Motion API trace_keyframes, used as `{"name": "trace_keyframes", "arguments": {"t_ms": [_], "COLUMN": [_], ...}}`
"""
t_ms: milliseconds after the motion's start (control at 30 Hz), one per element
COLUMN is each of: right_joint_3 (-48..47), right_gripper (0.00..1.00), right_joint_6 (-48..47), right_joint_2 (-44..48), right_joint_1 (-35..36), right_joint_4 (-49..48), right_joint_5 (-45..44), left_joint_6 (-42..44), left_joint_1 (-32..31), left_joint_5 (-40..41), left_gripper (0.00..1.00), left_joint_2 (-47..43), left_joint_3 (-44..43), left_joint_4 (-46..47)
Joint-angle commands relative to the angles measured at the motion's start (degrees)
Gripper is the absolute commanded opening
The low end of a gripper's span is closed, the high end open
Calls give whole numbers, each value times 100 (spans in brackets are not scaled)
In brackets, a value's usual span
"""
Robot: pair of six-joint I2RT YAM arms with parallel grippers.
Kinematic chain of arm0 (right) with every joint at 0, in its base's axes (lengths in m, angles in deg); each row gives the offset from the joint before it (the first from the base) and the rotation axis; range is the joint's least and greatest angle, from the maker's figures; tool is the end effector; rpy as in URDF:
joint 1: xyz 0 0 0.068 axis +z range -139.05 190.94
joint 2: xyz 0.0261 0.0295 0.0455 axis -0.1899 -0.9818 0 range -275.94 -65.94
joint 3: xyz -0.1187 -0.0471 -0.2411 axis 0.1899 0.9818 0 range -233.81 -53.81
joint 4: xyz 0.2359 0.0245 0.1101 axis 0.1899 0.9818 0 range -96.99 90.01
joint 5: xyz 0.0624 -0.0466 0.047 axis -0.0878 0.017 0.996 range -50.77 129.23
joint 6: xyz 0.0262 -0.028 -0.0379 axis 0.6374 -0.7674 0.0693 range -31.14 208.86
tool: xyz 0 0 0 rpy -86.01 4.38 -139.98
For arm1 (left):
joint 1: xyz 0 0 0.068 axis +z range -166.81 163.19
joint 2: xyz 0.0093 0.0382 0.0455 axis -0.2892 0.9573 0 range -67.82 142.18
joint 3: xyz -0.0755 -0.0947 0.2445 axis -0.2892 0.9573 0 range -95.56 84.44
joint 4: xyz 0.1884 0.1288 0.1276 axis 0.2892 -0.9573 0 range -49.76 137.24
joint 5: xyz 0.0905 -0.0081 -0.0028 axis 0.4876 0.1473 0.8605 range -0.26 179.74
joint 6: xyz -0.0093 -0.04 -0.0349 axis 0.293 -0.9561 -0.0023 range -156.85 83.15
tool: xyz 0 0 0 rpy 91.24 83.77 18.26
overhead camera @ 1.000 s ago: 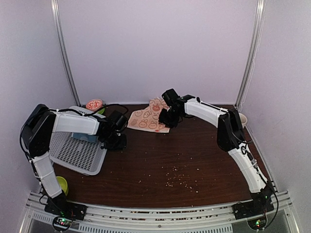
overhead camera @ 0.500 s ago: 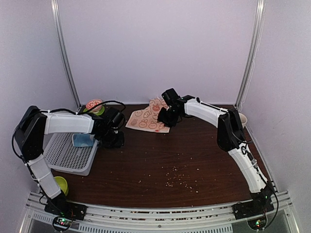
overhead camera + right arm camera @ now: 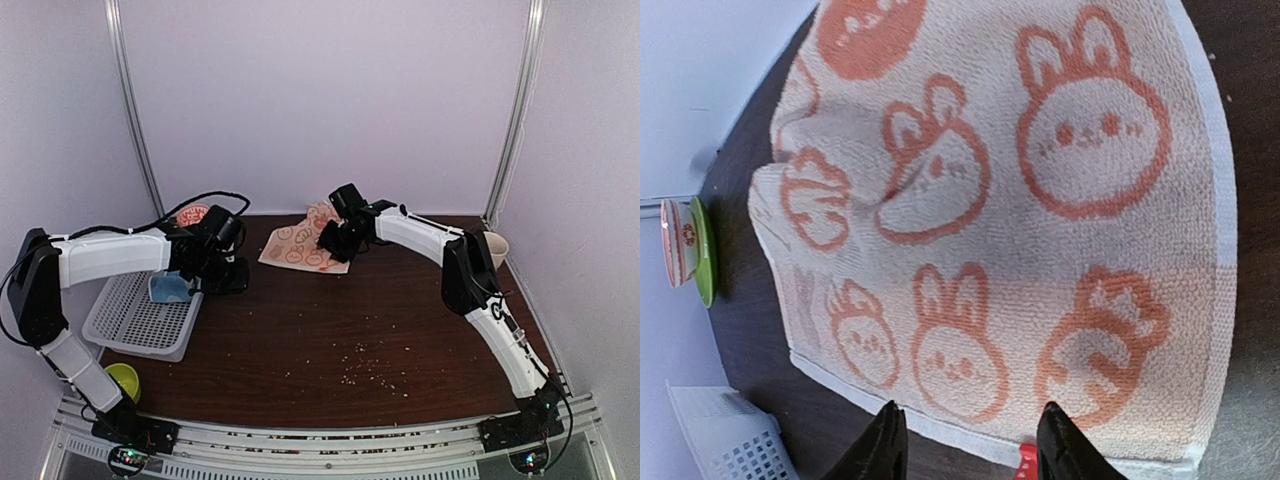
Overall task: Roll the towels
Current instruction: Move the towel to the corner of the board.
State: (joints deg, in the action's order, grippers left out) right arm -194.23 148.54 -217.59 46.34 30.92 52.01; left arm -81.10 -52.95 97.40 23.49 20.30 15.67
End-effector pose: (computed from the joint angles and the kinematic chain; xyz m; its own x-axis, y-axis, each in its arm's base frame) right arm 0.4646 0.3398 0.1678 -0.9007 0.3928 -0.1858 0.1876 0.7372 0.6491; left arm 0.2678 -0.1897 0.2256 -0.8634 -0.2258 -0.4512 -0.1029 0.9543 -0.2806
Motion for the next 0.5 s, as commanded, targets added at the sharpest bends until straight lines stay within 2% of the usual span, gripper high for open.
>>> {"name": "trace_keyframes", "arguments": {"t_ms": [0,200,467], "right_joint_3": [-135,-45,1327], "right_gripper": [45,46,48], "right_joint_6": [19,-639,-1235], "right_joint_2": [-93,-15,647], "right_joint_1": [-19,-54,-56], "right_joint_4": [599,1752,2129], "right_joint_5": [62,-21,57], "left_joint_6": [-56,-110,-168], "left_joint_1": [-102,-213,-306], "left_joint_5": [-126,-104,-217], "left_gripper": [12,12,12], "left_joint_2": [-327,-531,-523], "left_joint_3": [-23,22,192], "left_joint_4": [72,182,396]}}
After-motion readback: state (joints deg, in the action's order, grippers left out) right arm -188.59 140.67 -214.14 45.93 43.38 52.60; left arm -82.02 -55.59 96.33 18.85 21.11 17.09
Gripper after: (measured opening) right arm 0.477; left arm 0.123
